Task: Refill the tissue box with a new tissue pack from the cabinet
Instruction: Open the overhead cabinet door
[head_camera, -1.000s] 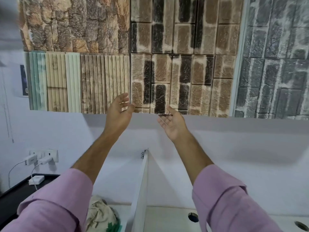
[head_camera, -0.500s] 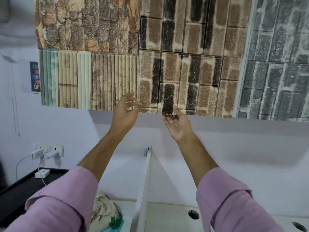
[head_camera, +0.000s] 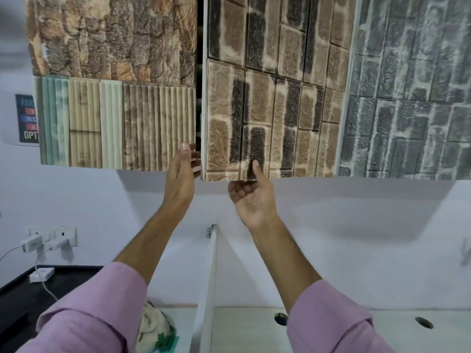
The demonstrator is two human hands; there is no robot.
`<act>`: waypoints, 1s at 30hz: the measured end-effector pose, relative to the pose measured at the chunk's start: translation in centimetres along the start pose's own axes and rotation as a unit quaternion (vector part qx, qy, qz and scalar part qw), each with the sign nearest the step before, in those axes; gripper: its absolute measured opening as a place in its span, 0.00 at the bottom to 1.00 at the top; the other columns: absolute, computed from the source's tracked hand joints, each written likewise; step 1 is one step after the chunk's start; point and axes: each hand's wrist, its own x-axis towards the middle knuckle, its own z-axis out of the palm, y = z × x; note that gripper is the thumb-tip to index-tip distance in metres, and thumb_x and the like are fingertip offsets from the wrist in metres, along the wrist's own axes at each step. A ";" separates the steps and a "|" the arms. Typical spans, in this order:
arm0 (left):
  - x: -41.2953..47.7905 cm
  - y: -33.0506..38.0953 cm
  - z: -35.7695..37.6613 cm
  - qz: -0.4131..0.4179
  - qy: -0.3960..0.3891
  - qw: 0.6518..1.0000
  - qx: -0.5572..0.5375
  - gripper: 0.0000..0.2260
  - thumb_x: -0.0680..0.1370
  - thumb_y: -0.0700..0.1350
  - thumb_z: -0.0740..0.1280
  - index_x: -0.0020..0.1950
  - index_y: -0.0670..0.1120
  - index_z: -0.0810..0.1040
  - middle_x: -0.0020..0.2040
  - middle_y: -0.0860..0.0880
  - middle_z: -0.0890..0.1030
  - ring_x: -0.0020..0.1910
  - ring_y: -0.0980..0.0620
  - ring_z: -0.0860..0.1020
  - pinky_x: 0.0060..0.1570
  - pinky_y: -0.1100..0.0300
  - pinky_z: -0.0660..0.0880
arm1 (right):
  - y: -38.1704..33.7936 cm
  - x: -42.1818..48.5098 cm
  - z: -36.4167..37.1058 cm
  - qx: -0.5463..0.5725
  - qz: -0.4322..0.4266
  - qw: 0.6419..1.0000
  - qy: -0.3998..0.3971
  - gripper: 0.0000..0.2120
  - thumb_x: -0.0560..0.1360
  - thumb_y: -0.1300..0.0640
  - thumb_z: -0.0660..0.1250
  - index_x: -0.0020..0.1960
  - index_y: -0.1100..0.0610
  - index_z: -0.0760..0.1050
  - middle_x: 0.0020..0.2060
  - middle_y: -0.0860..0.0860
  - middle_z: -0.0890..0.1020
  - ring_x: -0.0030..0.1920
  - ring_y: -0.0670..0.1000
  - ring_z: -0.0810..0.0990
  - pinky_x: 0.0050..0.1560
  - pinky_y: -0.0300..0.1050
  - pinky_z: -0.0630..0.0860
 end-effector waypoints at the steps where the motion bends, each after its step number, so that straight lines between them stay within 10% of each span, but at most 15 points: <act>1: -0.1 0.0 0.2 0.000 -0.007 1.000 -0.002 0.28 0.82 0.68 0.51 0.71 0.53 0.76 0.67 0.52 0.80 0.67 0.54 0.77 0.72 0.48 0.72 | 0.1 -0.7 0.1 0.006 0.003 1.000 -0.012 0.14 0.78 0.54 0.74 0.57 0.62 0.77 0.43 0.57 0.80 0.43 0.55 0.80 0.53 0.51 0.83; 4: 0.1 -0.3 0.7 0.001 -0.011 1.000 -0.018 0.28 0.84 0.65 0.49 0.72 0.51 0.76 0.67 0.49 0.81 0.65 0.53 0.79 0.70 0.49 0.74 | -0.2 -2.6 0.1 0.015 0.001 0.999 -0.029 0.07 0.80 0.58 0.71 0.55 0.60 0.78 0.43 0.58 0.80 0.43 0.57 0.81 0.61 0.57 0.81; 11: 0.0 -1.2 2.0 0.013 -0.057 0.998 -0.037 0.28 0.83 0.62 0.53 0.73 0.45 0.74 0.65 0.43 0.81 0.62 0.49 0.82 0.58 0.56 0.80 | -2.0 -6.0 -0.5 0.073 -0.061 0.995 -0.043 0.20 0.79 0.48 0.71 0.65 0.59 0.80 0.47 0.56 0.87 0.46 0.54 0.86 0.39 0.46 0.86; 22: -0.3 -1.4 6.4 0.021 -0.093 0.995 -0.038 0.23 0.86 0.57 0.54 0.74 0.45 0.73 0.66 0.45 0.80 0.63 0.50 0.81 0.59 0.56 0.81 | -10.5 -11.6 -6.5 0.220 -0.196 0.943 -0.151 0.07 0.62 0.56 0.72 0.36 0.58 0.77 0.25 0.48 0.75 0.21 0.45 0.73 0.22 0.36 0.71; 30: -1.0 -1.6 10.8 0.018 -0.122 0.990 -0.067 0.22 0.86 0.58 0.56 0.73 0.46 0.74 0.67 0.46 0.80 0.62 0.50 0.81 0.61 0.54 0.81 | -17.3 -12.5 -9.8 0.217 -0.208 0.951 -0.078 0.26 0.78 0.36 0.61 0.36 0.57 0.74 0.26 0.47 0.75 0.21 0.45 0.72 0.23 0.36 0.71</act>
